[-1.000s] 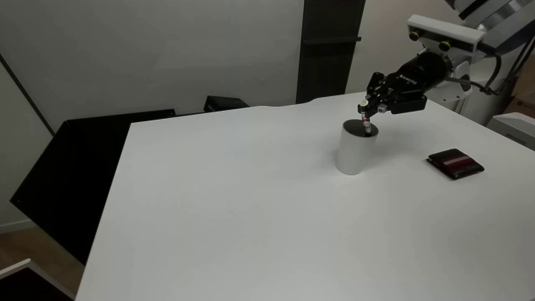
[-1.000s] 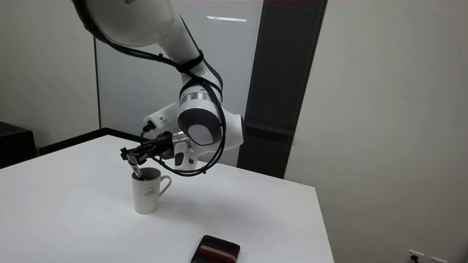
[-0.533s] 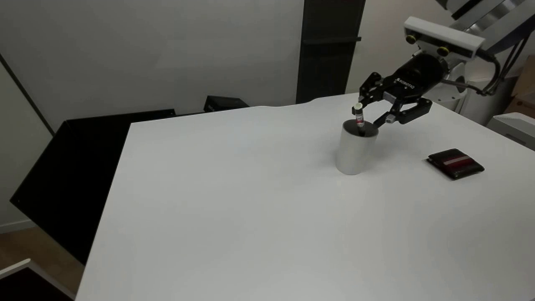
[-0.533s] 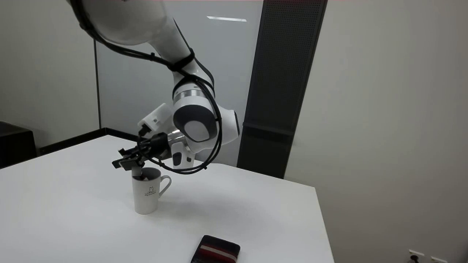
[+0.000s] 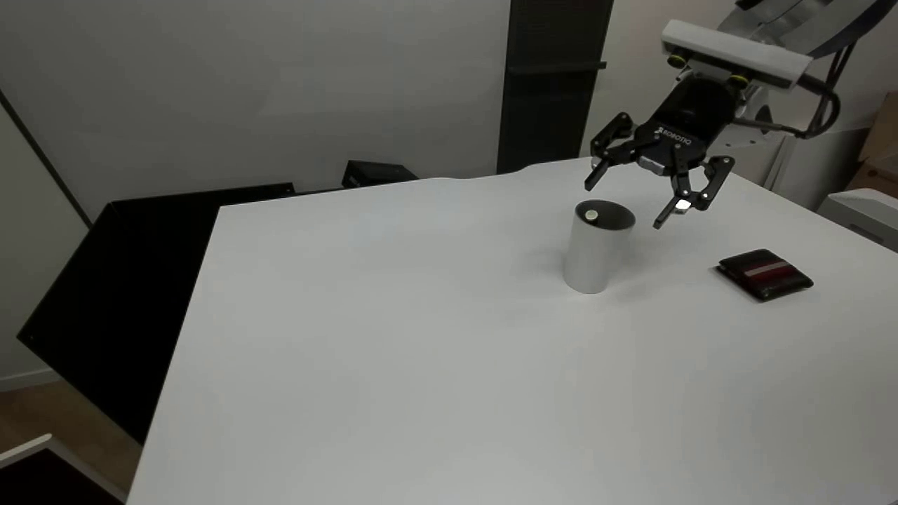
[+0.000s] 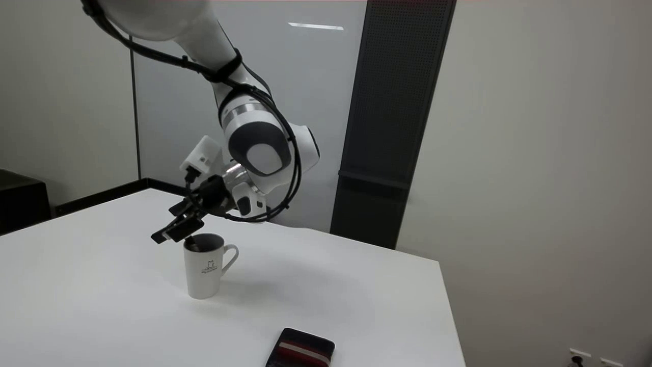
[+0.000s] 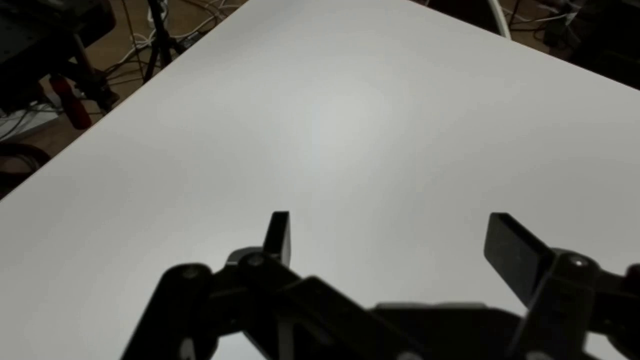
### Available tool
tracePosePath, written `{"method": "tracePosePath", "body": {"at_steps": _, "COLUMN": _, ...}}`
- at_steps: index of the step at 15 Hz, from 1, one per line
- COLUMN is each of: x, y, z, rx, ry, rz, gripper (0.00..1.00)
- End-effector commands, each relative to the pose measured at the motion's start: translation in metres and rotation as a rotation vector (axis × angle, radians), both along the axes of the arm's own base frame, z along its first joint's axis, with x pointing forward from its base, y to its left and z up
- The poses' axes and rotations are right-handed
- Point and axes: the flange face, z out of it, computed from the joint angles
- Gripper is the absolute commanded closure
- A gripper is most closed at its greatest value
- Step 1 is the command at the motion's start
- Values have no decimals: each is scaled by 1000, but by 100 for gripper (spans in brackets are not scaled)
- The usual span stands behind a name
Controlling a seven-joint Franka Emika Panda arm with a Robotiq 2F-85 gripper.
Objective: Pick the pen and put it in the cup
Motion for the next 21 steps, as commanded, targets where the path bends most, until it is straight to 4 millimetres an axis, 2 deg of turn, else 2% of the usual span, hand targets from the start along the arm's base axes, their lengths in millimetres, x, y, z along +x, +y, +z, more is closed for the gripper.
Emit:
{"method": "tracePosePath", "body": {"at_steps": 1, "x": 0, "y": 15, "z": 20, "rx": -146, "ry": -24, "rz": 139, "gripper": 0}}
{"method": "tracePosePath", "body": {"at_steps": 6, "x": 1, "y": 34, "z": 42, "rx": -377, "ry": -61, "rz": 342, "gripper": 0}}
{"method": "tracePosePath", "body": {"at_steps": 14, "x": -2, "y": 41, "z": 96, "rx": -751, "ry": -263, "rz": 621, "gripper": 0}}
{"method": "tracePosePath", "body": {"at_steps": 16, "x": 1, "y": 40, "z": 108, "rx": -813, "ry": -382, "rz": 590, "gripper": 0}}
{"method": "tracePosePath", "body": {"at_steps": 21, "x": 5, "y": 23, "z": 124, "rx": -739, "ry": -580, "rz": 339, "gripper": 0}}
